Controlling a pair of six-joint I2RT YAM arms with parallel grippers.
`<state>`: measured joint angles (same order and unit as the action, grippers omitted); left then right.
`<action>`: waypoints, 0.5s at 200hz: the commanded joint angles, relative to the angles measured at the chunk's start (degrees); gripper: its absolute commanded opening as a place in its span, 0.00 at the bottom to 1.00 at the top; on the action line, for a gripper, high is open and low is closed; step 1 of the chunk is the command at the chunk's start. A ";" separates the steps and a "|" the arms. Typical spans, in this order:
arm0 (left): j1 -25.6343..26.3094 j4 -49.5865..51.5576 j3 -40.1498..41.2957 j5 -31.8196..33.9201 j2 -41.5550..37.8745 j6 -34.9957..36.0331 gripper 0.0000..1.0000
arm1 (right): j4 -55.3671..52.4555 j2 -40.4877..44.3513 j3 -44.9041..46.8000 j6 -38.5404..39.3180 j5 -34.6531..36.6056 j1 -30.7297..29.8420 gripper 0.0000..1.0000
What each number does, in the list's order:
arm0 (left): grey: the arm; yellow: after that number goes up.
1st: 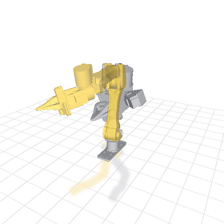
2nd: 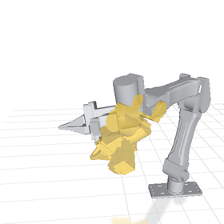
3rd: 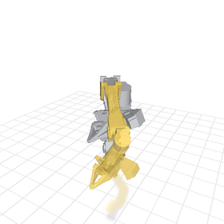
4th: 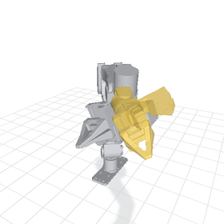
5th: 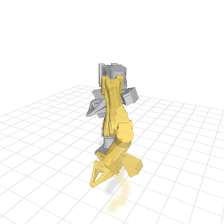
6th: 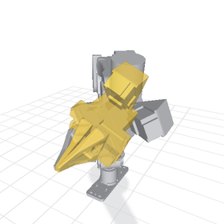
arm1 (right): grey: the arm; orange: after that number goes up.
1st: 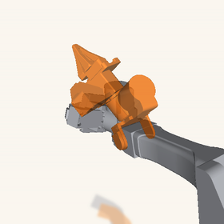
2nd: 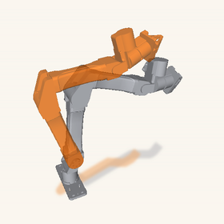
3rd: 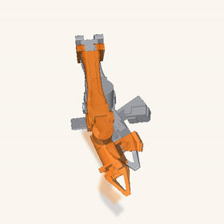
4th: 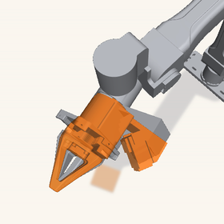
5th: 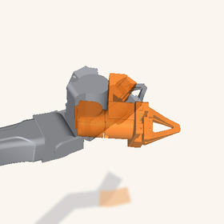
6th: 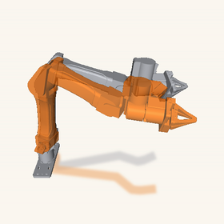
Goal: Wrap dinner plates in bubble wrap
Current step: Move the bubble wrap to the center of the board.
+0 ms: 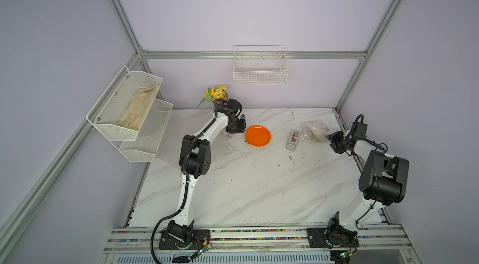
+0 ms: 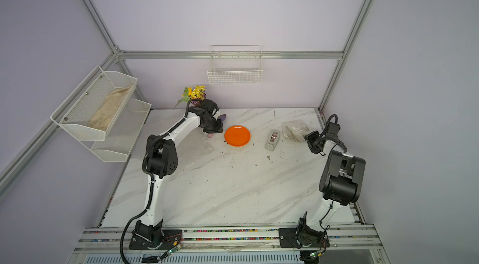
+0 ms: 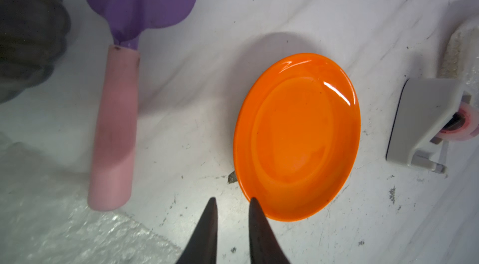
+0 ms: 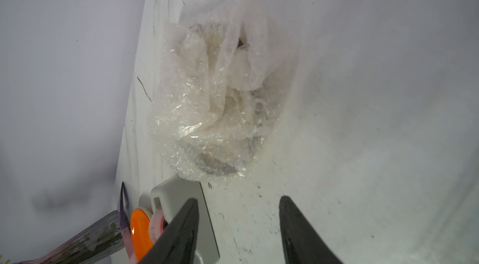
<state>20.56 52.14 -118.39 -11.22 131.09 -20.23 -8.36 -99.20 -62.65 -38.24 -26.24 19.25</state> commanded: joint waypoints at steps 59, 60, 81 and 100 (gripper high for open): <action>1.51 7.28 32.60 26.89 -23.12 0.00 0.51 | -4.12 4.99 -1.57 -0.90 1.35 -19.31 0.53; 1.42 7.28 32.78 27.01 -23.10 0.05 0.51 | -4.12 4.85 -1.71 -0.93 1.36 -19.54 0.53; -0.99 6.90 34.25 27.43 -22.08 0.96 0.60 | -3.42 1.15 -5.34 -1.93 1.80 -26.78 0.53; -4.01 8.46 34.61 30.57 -21.37 -0.01 0.65 | -2.08 -2.27 -8.26 -2.84 2.16 -33.94 0.53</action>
<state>20.12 59.00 -85.78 12.58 109.73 -19.92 -11.16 -98.21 -66.94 -39.31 -25.10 -7.57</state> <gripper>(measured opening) 0.623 0.528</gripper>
